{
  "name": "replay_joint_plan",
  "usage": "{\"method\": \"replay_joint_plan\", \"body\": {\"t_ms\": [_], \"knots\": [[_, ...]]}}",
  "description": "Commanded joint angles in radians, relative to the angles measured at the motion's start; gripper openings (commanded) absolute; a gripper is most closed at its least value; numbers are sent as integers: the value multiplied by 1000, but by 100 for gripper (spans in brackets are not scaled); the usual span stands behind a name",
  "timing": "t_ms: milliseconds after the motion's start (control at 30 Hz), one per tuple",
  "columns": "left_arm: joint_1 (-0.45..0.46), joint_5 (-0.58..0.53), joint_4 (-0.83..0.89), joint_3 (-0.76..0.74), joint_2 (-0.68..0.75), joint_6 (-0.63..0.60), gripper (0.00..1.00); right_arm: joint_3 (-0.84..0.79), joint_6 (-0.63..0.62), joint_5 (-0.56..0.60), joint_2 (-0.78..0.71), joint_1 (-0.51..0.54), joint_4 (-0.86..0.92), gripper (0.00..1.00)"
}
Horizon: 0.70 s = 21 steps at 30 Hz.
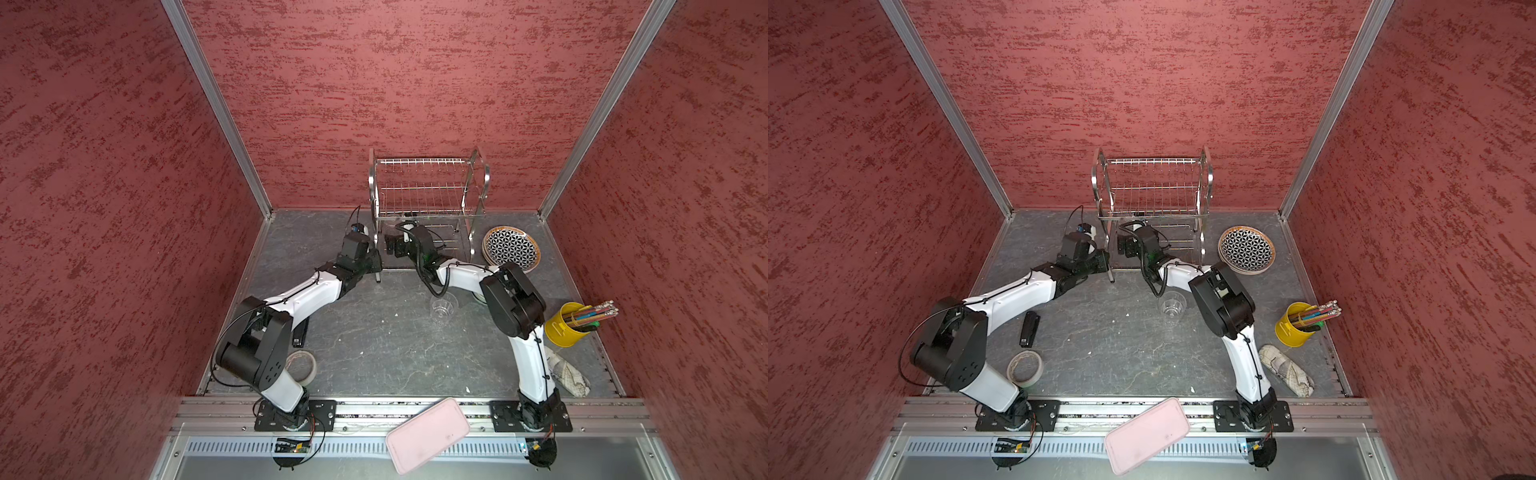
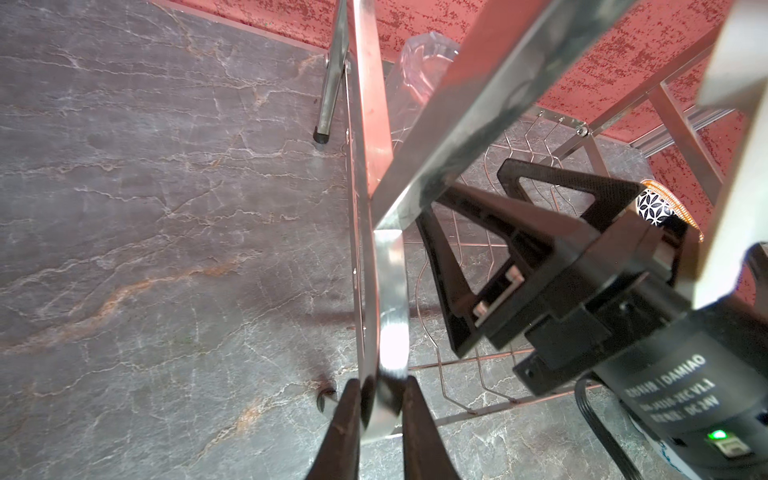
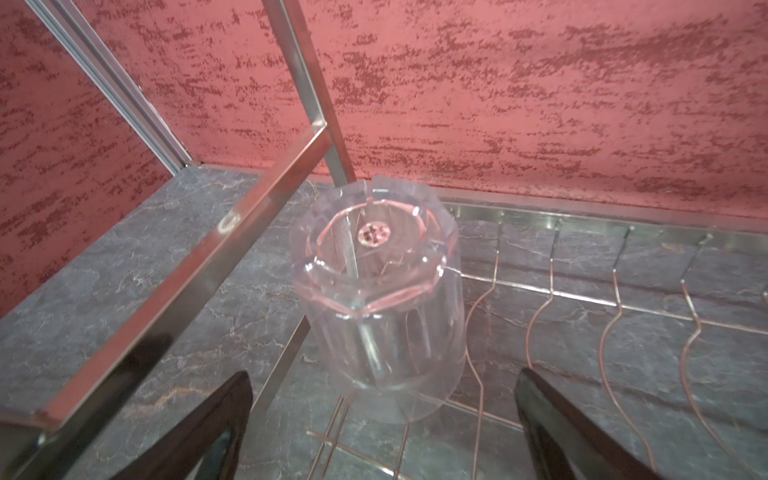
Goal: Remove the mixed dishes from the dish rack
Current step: 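Lower the right gripper around the clear cup in the rack and close it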
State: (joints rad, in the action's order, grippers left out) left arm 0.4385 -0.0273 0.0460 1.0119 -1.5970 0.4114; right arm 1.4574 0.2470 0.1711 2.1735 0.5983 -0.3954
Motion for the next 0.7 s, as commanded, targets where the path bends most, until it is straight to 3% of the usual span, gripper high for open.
{"method": "replay_joint_plan", "body": {"t_ms": [0,667], "knots": [[-3,28,-23,27,-11,25,13,27,31,51,27,-6,-58,99],[0,49,-28,27,-14,29,12,159,70,100,138,-6,-42,99]]}}
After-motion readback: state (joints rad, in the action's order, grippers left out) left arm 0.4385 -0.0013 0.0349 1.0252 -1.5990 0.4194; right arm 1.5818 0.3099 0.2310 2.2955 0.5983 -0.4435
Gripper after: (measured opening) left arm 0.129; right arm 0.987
